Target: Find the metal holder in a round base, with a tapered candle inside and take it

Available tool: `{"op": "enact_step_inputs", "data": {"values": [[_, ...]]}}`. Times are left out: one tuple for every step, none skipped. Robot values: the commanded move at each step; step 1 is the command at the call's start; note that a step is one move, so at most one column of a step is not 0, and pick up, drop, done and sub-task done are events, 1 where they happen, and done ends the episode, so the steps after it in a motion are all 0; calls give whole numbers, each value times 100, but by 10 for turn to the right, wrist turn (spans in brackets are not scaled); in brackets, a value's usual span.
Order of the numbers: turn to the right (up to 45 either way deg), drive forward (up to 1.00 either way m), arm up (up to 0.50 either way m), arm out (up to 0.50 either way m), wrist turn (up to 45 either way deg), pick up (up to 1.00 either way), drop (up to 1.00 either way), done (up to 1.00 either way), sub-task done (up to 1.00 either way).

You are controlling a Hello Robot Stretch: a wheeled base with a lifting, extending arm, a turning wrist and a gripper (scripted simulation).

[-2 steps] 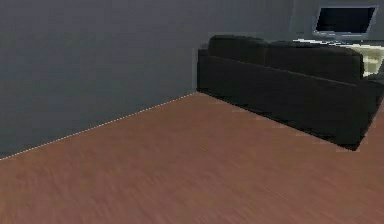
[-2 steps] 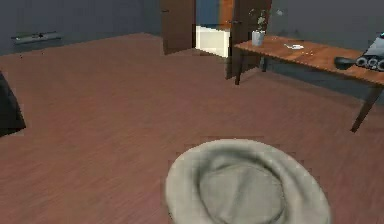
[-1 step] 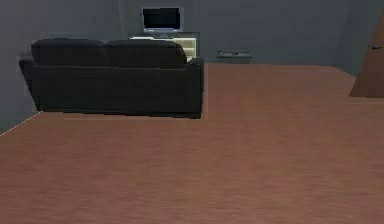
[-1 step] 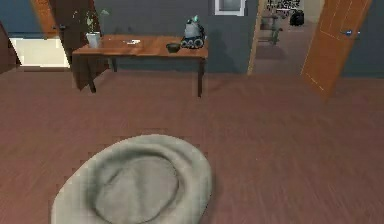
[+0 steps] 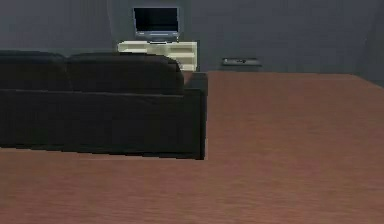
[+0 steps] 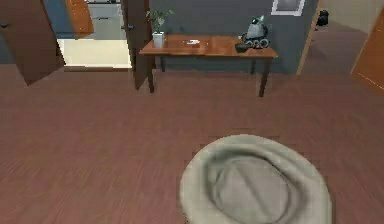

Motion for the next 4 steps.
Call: {"op": "enact_step_inputs", "data": {"values": [[450, 0, 0, 0, 0, 0, 0, 0, 0], [30, 0, 0, 0, 0, 0, 0, 0, 0], [0, 80, 0, 0, 0, 0, 0, 0, 0], [120, 0, 0, 0, 0, 0, 0, 0, 0]]}}
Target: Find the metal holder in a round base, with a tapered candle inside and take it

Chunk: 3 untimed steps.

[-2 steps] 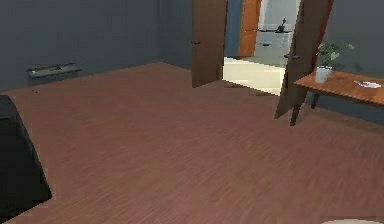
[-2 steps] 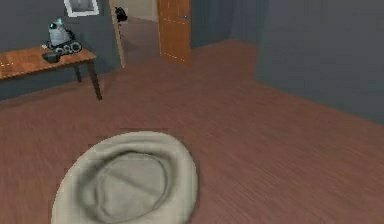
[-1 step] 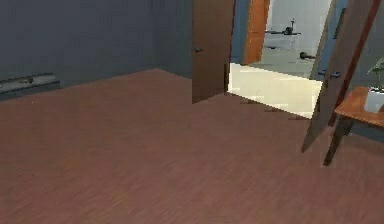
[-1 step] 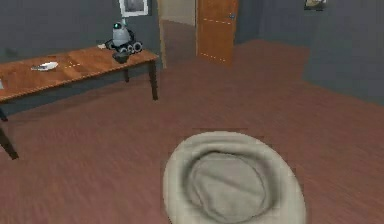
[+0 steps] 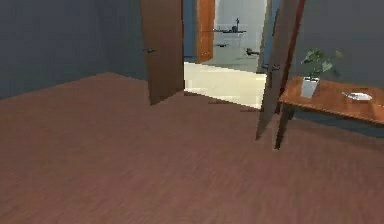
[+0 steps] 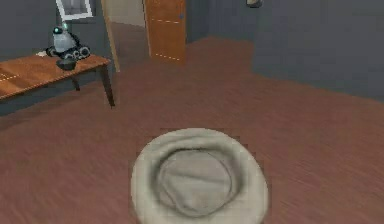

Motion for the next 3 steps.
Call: {"op": "enact_step_inputs", "data": {"values": [[0, 100, 0, 0, 0, 0, 0, 0, 0], [0, 100, 0, 0, 0, 0, 0, 0, 0], [90, 0, 0, 0, 0, 0, 0, 0, 0]]}}
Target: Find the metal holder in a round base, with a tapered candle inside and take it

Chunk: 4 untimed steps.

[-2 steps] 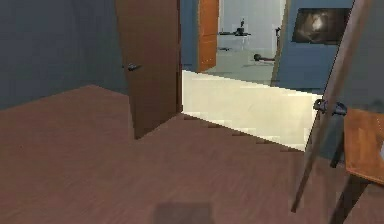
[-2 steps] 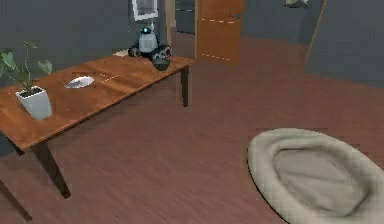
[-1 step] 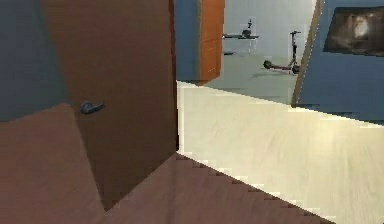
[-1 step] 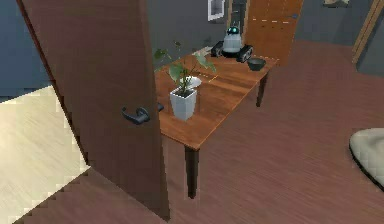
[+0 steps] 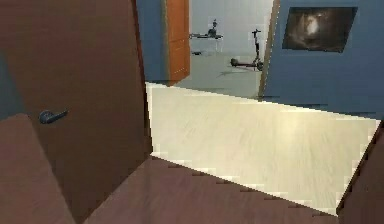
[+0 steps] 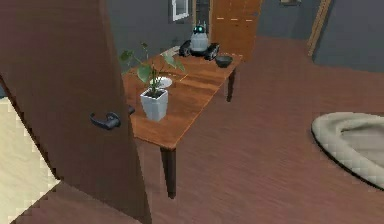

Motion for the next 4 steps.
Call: {"op": "enact_step_inputs", "data": {"values": [[0, 45, 0, 0, 0, 0, 0, 0, 0], [60, 0, 0, 0, 0, 0, 0, 0, 0], [0, 100, 0, 0, 0, 0, 0, 0, 0], [0, 100, 0, 0, 0, 0, 0, 0, 0]]}}
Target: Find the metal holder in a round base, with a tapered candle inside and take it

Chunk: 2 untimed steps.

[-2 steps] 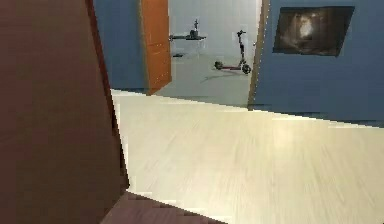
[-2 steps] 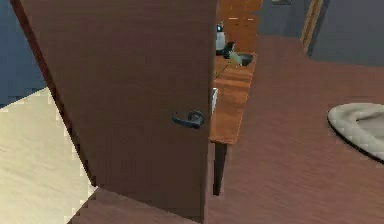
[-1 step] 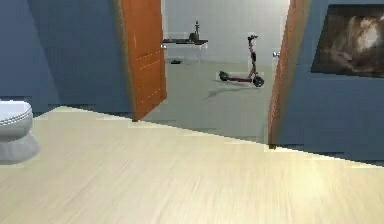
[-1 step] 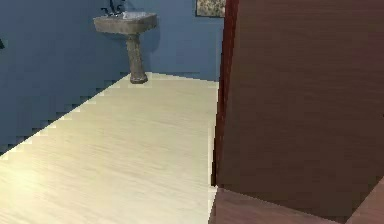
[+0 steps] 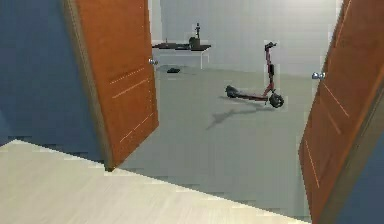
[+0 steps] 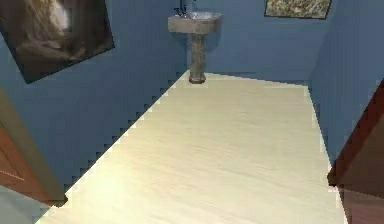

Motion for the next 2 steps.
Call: {"op": "enact_step_inputs", "data": {"values": [[0, 100, 0, 0, 0, 0, 0, 0, 0], [30, 0, 0, 0, 0, 0, 0, 0, 0]]}}
